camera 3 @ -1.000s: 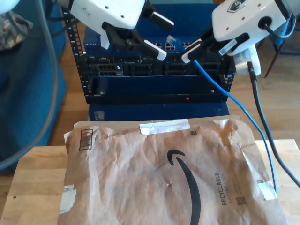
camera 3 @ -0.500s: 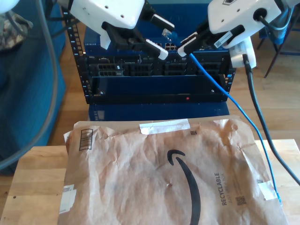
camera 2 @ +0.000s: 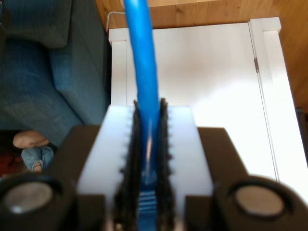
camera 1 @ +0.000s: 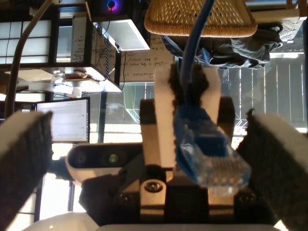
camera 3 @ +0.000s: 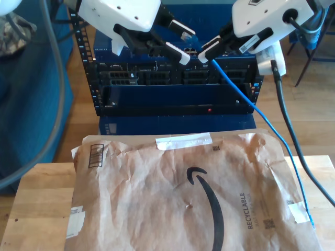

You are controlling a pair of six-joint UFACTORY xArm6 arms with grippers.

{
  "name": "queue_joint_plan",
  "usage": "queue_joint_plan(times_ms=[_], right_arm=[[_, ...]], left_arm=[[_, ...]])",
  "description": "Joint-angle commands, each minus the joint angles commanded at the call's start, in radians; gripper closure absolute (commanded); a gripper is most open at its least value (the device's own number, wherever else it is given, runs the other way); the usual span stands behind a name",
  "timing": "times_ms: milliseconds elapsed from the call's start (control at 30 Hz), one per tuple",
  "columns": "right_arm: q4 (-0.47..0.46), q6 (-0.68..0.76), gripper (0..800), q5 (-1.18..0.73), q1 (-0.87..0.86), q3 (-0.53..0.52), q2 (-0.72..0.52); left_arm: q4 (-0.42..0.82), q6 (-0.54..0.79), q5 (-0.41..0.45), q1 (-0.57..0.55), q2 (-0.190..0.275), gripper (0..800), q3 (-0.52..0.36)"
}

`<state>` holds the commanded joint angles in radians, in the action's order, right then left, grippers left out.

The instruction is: Grab the cable and plug it in

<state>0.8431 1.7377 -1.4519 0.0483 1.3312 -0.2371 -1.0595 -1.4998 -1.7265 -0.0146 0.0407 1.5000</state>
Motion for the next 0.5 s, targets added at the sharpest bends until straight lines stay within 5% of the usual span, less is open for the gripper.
queue_joint_plan(times_ms=[500], right_arm=[[-0.003, 0.0, 790, 0.018, 0.0, -0.002, 0.0]], left_arm=[[0.0, 0.002, -0.006, 0.002, 0.002, 393, 0.0]])
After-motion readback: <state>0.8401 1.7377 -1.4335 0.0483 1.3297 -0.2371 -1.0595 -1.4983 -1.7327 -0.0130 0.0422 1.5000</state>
